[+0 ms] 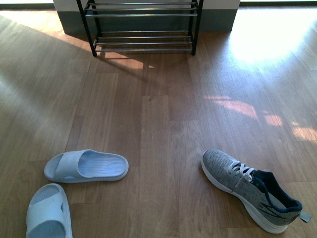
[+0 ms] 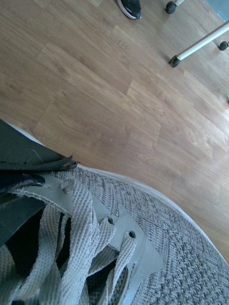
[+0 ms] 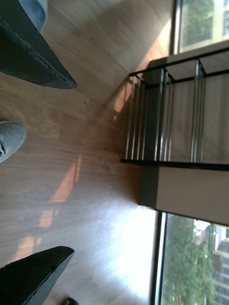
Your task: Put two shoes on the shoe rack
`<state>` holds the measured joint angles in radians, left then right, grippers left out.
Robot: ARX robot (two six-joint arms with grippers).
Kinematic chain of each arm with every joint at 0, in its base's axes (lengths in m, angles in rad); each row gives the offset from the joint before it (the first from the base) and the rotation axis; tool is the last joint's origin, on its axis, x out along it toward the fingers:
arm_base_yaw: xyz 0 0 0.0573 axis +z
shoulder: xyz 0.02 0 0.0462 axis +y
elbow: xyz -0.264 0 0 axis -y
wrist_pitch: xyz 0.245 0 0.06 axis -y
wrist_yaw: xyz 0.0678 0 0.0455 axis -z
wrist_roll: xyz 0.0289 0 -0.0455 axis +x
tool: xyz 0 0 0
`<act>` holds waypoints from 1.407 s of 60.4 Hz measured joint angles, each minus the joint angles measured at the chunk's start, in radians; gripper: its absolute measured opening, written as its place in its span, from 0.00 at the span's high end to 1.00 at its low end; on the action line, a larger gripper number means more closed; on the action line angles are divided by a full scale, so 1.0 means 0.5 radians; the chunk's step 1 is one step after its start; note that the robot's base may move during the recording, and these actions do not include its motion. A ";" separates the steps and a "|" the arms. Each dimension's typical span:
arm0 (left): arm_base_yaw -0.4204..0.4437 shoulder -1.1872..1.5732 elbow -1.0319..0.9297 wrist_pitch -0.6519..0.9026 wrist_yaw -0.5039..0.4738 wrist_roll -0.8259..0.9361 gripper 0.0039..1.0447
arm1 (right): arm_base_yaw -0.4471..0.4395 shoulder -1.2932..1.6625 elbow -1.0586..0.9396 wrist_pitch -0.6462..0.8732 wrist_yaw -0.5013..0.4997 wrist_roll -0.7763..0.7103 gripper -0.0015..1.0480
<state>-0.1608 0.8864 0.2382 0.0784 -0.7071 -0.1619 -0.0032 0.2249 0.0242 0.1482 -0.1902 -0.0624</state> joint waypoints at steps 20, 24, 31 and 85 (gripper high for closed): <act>0.001 0.000 0.001 0.000 -0.015 0.002 0.99 | 0.137 2.206 0.486 1.378 0.067 -0.420 0.09; 0.001 0.000 0.001 -0.001 -0.013 0.002 0.99 | 0.116 2.612 0.606 1.455 0.048 -0.467 0.09; 0.001 0.000 0.000 -0.001 -0.007 0.002 0.99 | 0.056 3.202 0.811 1.489 0.008 -0.513 0.09; 0.001 0.000 0.000 -0.001 -0.008 0.001 0.99 | -0.233 4.784 1.660 1.289 -0.027 -0.579 0.09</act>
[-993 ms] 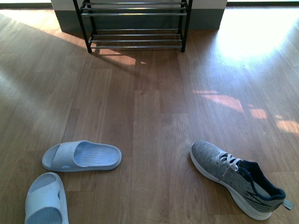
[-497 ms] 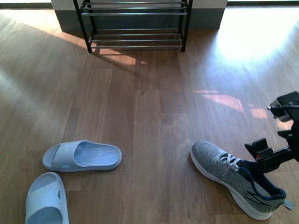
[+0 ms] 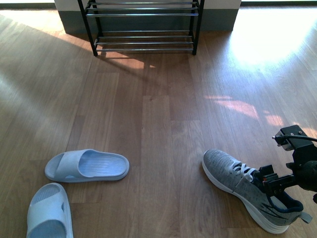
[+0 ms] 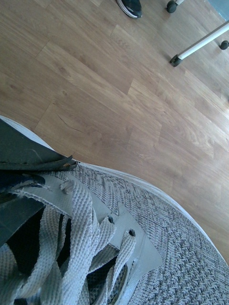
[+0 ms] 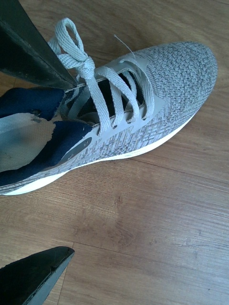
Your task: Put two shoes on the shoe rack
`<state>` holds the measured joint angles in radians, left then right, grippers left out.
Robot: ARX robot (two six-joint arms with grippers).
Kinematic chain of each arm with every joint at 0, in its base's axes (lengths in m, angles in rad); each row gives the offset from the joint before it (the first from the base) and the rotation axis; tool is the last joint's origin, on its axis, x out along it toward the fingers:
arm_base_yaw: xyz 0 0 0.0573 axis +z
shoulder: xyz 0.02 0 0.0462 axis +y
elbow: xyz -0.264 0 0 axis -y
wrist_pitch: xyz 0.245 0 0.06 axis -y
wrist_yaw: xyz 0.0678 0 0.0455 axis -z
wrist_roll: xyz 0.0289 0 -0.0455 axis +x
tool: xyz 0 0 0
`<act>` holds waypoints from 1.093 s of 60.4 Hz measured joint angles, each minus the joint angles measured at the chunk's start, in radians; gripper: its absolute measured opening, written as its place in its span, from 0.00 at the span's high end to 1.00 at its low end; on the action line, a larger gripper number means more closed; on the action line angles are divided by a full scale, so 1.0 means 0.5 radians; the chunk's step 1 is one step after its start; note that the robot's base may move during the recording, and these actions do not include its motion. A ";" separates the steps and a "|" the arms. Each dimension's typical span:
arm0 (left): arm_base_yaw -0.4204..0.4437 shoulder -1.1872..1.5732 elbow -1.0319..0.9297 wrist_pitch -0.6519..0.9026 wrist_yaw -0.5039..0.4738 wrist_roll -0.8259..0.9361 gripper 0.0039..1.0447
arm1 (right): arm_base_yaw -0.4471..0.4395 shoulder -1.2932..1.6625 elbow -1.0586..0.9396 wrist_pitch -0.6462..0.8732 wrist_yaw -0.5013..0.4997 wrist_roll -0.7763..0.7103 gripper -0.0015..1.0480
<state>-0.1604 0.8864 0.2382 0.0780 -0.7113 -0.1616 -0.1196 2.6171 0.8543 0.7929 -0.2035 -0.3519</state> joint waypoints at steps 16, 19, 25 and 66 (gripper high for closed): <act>0.000 0.000 0.001 0.000 0.000 0.001 0.99 | -0.014 0.163 0.096 -0.002 0.005 0.038 0.09; 0.000 0.000 0.001 0.000 0.000 0.001 0.99 | -0.016 0.184 0.111 0.018 0.014 0.043 0.09; 0.000 0.000 0.001 0.000 0.000 0.000 0.99 | -0.017 0.212 0.140 0.043 0.018 0.049 0.11; 0.000 0.000 0.000 0.000 0.000 0.001 0.99 | 0.006 0.269 0.131 0.139 -0.031 0.073 0.99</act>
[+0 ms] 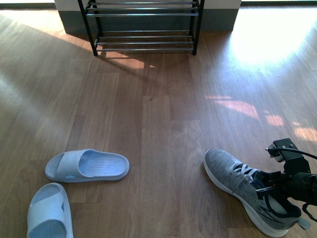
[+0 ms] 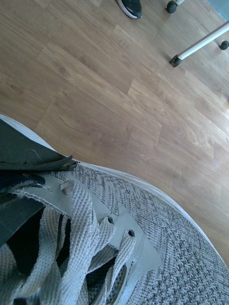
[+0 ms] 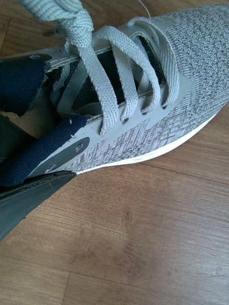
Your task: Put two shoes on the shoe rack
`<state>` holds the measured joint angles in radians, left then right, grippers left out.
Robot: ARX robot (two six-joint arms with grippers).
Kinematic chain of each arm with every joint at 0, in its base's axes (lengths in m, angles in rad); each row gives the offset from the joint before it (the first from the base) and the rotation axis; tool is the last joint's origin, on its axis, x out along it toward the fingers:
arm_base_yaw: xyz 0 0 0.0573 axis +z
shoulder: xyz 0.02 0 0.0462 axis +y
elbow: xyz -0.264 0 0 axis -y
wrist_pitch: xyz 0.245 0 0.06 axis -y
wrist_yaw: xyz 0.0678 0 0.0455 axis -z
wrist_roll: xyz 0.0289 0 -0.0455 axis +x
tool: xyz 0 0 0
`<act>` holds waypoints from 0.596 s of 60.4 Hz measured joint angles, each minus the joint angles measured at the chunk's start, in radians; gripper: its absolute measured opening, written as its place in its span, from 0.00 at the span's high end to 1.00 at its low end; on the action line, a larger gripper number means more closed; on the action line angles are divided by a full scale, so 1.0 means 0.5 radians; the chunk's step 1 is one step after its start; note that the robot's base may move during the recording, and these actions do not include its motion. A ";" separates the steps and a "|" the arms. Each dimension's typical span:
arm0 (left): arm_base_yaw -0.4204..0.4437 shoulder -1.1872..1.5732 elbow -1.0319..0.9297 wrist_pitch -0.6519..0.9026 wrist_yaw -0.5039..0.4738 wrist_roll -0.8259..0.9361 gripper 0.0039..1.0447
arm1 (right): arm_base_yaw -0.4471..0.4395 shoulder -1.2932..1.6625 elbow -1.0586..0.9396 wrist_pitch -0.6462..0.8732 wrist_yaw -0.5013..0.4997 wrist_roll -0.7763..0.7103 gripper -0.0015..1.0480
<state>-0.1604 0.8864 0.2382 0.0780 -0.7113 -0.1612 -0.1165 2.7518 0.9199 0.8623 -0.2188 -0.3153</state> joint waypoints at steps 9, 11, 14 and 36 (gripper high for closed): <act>0.000 0.000 0.000 0.001 0.000 0.000 0.99 | -0.008 -0.185 -0.127 0.014 -0.013 0.018 0.99; 0.000 0.000 0.000 0.000 0.000 0.000 0.99 | -0.011 -0.227 -0.150 0.014 -0.012 0.014 0.99; 0.000 0.000 0.000 0.000 0.000 -0.001 0.99 | -0.017 -0.322 -0.201 0.011 -0.011 -0.005 0.99; 0.000 0.000 0.000 0.000 0.000 0.000 0.99 | -0.110 -1.530 -0.782 -0.206 -0.286 -0.289 0.99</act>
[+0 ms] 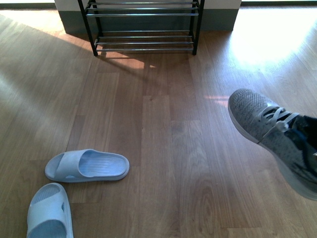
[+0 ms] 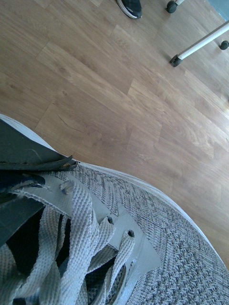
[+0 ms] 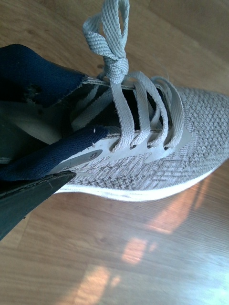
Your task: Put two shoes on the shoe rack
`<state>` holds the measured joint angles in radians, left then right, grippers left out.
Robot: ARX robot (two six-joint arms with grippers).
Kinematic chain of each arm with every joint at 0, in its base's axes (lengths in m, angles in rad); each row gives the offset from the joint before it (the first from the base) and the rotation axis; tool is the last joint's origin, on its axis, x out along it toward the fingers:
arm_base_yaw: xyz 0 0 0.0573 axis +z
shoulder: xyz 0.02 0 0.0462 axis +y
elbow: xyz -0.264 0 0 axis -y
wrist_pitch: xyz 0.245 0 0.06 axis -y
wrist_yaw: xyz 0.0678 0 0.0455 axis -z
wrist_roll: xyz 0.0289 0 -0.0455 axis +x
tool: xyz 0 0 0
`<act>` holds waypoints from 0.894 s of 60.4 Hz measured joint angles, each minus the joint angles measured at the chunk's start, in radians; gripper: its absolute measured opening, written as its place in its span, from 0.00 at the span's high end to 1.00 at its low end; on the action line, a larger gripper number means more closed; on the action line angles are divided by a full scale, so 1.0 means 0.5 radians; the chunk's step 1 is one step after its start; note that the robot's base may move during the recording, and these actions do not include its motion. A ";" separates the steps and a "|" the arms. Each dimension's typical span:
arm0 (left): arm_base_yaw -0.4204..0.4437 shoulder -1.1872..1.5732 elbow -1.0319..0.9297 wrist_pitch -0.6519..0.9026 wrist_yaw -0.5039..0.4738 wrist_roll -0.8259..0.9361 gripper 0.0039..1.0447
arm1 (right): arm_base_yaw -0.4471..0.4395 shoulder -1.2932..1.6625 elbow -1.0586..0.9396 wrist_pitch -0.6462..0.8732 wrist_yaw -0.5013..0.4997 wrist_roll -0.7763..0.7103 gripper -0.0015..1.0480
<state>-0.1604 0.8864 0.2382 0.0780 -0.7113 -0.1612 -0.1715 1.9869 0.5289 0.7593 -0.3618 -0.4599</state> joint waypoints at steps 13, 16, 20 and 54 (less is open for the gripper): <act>0.000 0.000 0.000 0.001 0.000 0.000 0.99 | -0.039 -1.086 -0.275 -0.488 -0.254 0.037 0.99; 0.000 0.000 0.001 0.000 0.000 0.000 0.99 | -0.048 -1.368 -0.314 -0.628 -0.326 0.096 0.99; 0.000 0.000 0.001 0.000 0.000 0.000 0.99 | -0.058 -1.827 -0.365 -0.873 -0.370 0.198 0.99; 0.001 -0.002 0.000 0.000 -0.014 0.000 0.99 | -0.079 -2.761 -0.446 -1.136 -0.421 0.427 0.99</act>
<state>-0.1600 0.8856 0.2382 0.0780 -0.7185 -0.1612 -0.2108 0.6064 0.3058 0.1913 -0.5724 -0.2462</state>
